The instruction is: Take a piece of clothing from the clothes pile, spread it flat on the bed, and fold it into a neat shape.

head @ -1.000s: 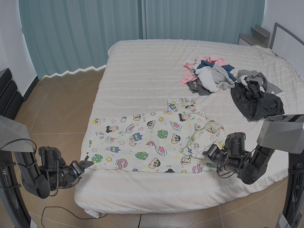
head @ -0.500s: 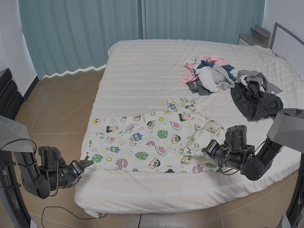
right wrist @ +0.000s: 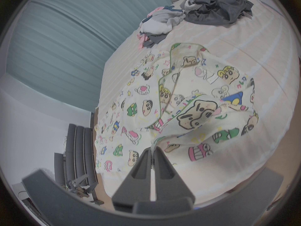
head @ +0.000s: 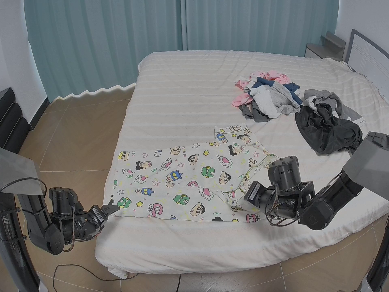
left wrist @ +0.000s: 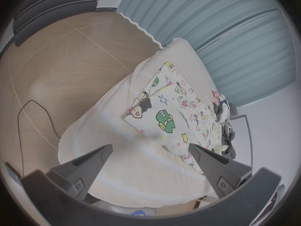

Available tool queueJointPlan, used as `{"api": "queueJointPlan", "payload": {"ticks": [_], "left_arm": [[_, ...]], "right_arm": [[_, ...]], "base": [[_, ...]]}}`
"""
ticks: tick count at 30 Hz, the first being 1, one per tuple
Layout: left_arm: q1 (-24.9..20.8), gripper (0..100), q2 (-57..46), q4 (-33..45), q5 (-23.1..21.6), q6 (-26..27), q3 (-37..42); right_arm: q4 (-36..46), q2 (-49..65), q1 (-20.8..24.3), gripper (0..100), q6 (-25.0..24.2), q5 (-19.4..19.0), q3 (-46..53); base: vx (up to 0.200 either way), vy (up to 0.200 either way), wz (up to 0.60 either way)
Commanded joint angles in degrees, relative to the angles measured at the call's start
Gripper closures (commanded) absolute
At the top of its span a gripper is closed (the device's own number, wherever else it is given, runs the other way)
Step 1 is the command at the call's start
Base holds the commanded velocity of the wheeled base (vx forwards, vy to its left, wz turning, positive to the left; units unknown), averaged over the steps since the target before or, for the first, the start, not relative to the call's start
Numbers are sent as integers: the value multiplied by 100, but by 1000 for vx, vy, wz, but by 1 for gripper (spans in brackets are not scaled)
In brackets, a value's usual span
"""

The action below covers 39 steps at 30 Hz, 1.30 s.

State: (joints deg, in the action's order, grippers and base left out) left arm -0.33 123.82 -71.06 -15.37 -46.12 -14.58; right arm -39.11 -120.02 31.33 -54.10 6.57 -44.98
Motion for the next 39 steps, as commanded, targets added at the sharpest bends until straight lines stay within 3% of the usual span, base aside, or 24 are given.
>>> {"api": "queueJointPlan", "payload": {"ticks": [1, 13, 14, 21, 32, 39], "left_arm": [[-2, 0, 2, -4, -1, -3, -1], [-2, 0, 11, -4, -1, -3, -10], [-2, 0, 11, -4, -1, -3, -10], [-2, 0, 19, -4, -1, -3, -10], [-2, 0, 19, -4, -1, -3, -1], [-11, 0, 19, -4, -1, -3, -1]], "right_arm": [[149, 5, 198, 100, -4, 2, -81], [615, -136, 14, 100, -57, -33, -2], [615, -136, 14, 0, -57, -42, 33], [597, -66, 14, 0, -74, -156, 244], [334, -66, -857, 0, -355, -226, 262], [-378, -312, -1050, 0, -628, -306, 288]], "base": [[0, 0, 0], [0, 0, 0], [0, 0, 0], [0, 0, 0], [0, 0, 0], [0, 0, 0]]}}
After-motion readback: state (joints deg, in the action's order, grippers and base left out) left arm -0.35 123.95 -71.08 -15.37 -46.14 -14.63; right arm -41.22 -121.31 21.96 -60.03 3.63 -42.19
